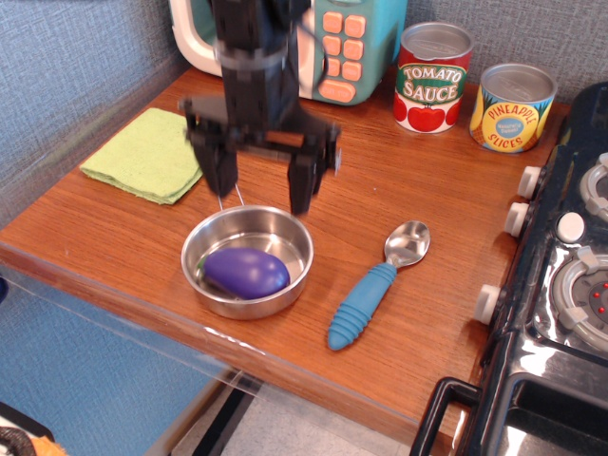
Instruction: Move the egg plant and place into the pot
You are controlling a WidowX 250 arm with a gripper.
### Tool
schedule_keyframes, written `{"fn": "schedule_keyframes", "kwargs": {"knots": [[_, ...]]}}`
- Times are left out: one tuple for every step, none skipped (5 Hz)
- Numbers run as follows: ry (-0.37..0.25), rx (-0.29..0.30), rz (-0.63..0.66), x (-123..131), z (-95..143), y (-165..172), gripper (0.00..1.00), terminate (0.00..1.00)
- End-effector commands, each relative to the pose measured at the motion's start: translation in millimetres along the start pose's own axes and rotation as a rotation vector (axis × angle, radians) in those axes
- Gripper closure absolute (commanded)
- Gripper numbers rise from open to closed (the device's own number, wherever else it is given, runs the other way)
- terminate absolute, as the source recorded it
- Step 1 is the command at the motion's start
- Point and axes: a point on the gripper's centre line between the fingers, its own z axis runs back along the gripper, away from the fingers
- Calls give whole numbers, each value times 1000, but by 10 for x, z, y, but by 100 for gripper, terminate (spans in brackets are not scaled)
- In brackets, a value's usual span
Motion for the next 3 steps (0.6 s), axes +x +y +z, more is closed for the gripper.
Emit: {"fn": "schedule_keyframes", "kwargs": {"knots": [[-29,-24,-13,152,192,180,0,0],[-29,-24,-13,152,192,180,0,0],[-29,-24,-13,152,192,180,0,100]]}}
